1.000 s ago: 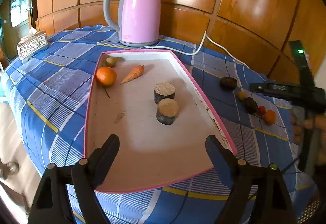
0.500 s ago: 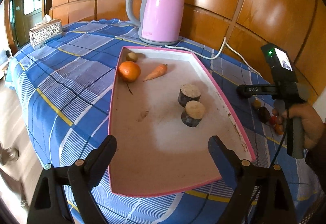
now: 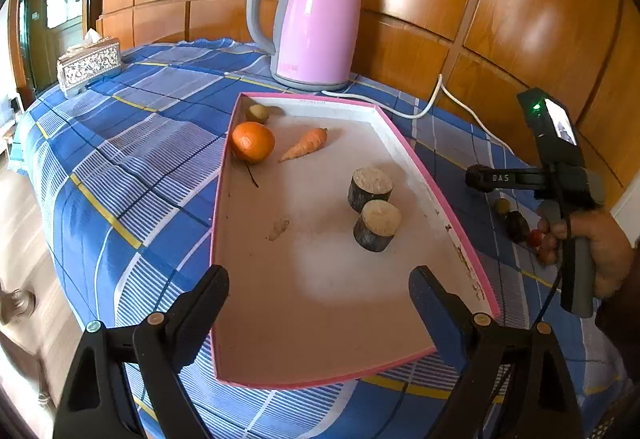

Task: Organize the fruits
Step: 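Reach the right tool to the dark round vegetable and grasp it, then carry the dark vegetable with the right tool into the tray and release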

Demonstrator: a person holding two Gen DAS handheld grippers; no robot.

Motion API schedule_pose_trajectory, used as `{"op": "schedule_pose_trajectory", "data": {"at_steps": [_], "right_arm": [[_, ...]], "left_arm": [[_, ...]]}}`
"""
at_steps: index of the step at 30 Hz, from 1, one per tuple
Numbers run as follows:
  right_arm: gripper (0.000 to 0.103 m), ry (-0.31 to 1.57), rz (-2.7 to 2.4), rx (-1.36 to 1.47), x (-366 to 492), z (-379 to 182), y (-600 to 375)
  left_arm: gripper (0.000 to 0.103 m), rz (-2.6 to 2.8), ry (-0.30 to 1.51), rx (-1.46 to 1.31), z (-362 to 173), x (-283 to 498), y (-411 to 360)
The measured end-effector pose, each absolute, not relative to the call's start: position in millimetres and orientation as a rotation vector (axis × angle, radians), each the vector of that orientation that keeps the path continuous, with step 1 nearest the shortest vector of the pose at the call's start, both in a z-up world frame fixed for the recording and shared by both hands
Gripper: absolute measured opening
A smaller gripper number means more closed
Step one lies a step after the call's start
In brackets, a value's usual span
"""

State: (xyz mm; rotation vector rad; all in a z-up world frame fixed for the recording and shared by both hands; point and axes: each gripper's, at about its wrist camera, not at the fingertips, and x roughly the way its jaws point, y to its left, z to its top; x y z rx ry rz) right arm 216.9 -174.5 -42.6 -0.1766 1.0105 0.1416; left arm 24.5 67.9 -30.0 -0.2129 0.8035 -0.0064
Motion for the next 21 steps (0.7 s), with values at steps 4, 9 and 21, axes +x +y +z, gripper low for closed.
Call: {"op": "schedule_pose_trajectory", "data": {"at_steps": [4,9,21], "right_arm": [[0.051,0.971,0.17,-0.167,210,-29,-170],[0.051,0.924,0.273,-0.155,195,-7,-148],[0.051,0.894,0.501,-0.174,178,10,-57]], "left_arm": [[0.092,-0.003,0.791,-0.218,-27,21,68],[0.092,-0.002,0.776,-0.223,-23,18,70],[0.092,0.044,0.76,-0.254,-23,16,84]]}}
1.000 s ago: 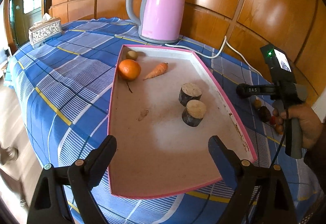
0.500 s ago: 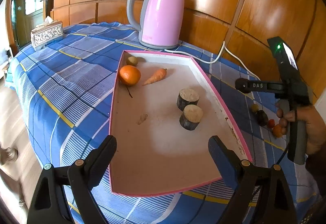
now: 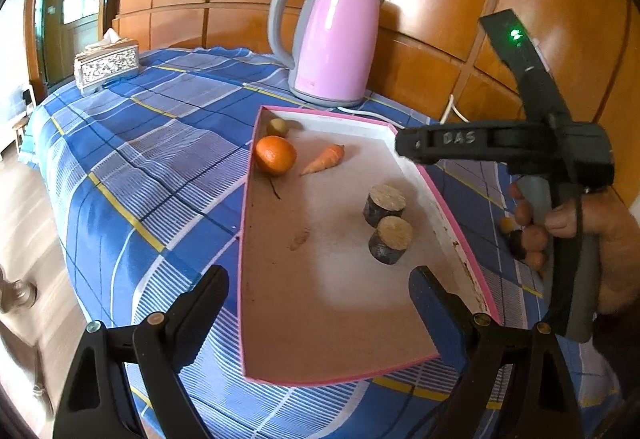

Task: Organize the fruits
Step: 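Carry the dark vegetable with the right tool into the tray and release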

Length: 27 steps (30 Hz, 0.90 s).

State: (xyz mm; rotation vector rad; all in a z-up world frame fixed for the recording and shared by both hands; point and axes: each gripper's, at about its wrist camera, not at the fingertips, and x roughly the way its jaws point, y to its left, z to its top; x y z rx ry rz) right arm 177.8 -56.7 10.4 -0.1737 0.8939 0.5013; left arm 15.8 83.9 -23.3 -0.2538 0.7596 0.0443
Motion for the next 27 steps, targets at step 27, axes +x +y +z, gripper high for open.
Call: {"op": "schedule_pose_trajectory", "data": {"at_steps": [27], "right_arm": [[0.062,0.911,0.459,-0.083,159,1,-74]], "left_arm": [[0.097,0.131,0.807,-0.302,-35,18,96]]}}
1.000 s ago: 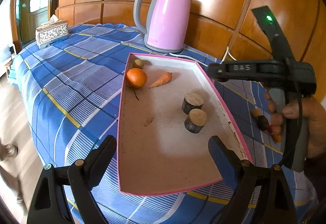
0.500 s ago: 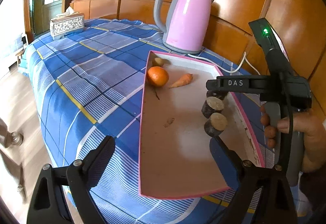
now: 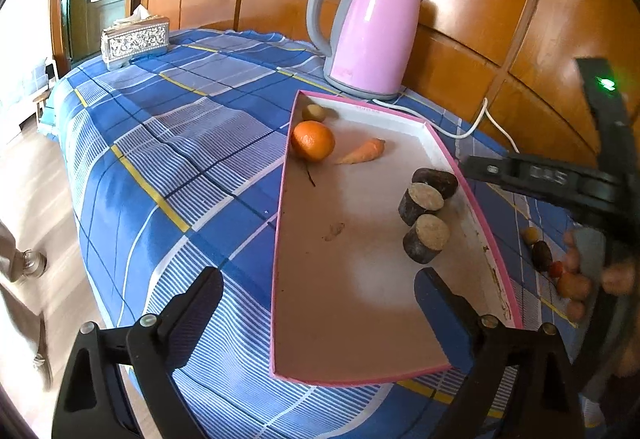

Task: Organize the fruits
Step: 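Carry the dark vegetable with the right tool into the tray and release, then reach the left tool to the large orange on the cloth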

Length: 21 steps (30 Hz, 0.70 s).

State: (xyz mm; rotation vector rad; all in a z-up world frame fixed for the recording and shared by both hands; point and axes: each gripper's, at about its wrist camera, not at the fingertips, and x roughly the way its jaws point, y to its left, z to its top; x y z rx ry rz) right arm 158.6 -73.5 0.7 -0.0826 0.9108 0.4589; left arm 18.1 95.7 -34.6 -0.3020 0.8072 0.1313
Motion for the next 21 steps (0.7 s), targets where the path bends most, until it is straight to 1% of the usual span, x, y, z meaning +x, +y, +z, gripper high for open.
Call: {"op": "schedule_pose_trajectory", "data": {"at_steps": [3,5,12,21], "right_arm": [[0.063,0.891,0.419,-0.05,146,6,-93],[0.065,0.876,0.385,-0.041,138,9,-105],[0.066,0.845,0.26,-0.037,104,7,-152],[0.068,0.78,-0.034,0.035,61,0,-242]], "left_arm": [[0.097,0.129,0.808,-0.296,-33,17,94],[0.097,0.123,0.807,-0.292,-32,17,92],[0.097,0.093,0.794,-0.269,-27,14,83],[0.099,-0.022,0.777,-0.202,-19,10,56]]}}
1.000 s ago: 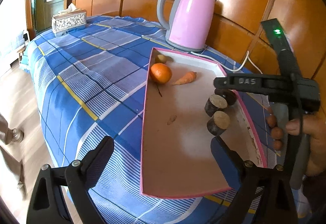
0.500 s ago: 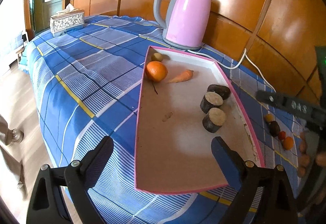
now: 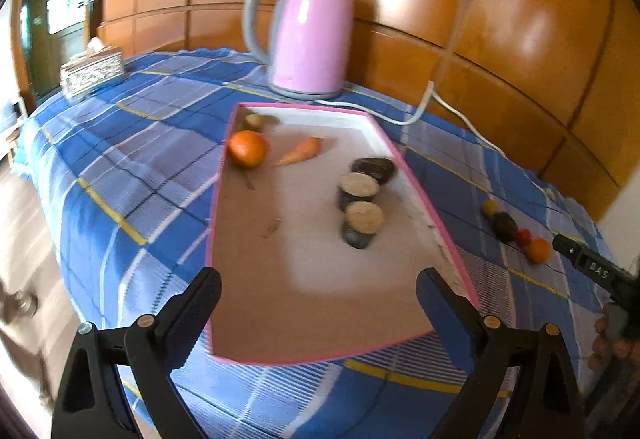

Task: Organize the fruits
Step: 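Reach the left tool to the large orange on the cloth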

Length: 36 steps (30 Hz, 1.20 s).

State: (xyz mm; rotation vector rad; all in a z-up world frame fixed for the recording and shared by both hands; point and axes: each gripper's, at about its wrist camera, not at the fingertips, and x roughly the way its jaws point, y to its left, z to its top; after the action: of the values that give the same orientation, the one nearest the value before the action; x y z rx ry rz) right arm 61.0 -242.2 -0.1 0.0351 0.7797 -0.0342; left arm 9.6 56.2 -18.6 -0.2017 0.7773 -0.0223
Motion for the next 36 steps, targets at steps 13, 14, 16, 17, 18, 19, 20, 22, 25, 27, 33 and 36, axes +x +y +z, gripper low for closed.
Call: {"op": "schedule_pose_trajectory", "data": {"at_steps": [13,14,16,17,18,19,20,22,25,27,33,36], "right_arm": [[0.075,0.822,-0.439,0.179,17,-40,-375],[0.075,0.825,-0.466,0.188,14,-45,-383],[0.075,0.834,-0.494,0.199,11,-51,-392],[0.075,0.842,-0.509,0.201,11,-56,-396],[0.075,0.848,-0.519,0.204,10,-59,-399],[0.075,0.855,-0.525,0.21,10,-64,-402],[0.077,0.863,-0.529,0.216,8,-68,-404],[0.084,0.847,-0.534,0.242,4,-72,-408],[0.088,0.836,-0.538,0.264,1,-75,-413],[0.089,0.832,-0.539,0.26,1,-75,-411],[0.089,0.821,-0.541,0.259,3,-76,-410],[0.089,0.819,-0.541,0.259,3,-76,-411]], "left_arm": [[0.099,-0.231,0.748,-0.091,1,14,4],[0.099,-0.244,0.751,-0.088,2,16,0],[0.099,-0.292,0.775,-0.09,5,24,-11],[0.099,-0.309,0.785,-0.096,6,26,-14],[0.099,-0.324,0.798,-0.105,7,30,-18],[0.099,-0.338,0.816,-0.115,7,34,-24],[0.099,-0.348,0.831,-0.118,8,38,-29],[0.099,-0.387,0.857,-0.122,8,46,-41],[0.097,-0.407,0.881,-0.102,8,53,-60],[0.097,-0.422,0.887,-0.078,7,56,-74],[0.089,-0.533,0.935,-0.004,-1,63,-126],[0.076,-0.573,0.98,0.005,-10,67,-143]]}}
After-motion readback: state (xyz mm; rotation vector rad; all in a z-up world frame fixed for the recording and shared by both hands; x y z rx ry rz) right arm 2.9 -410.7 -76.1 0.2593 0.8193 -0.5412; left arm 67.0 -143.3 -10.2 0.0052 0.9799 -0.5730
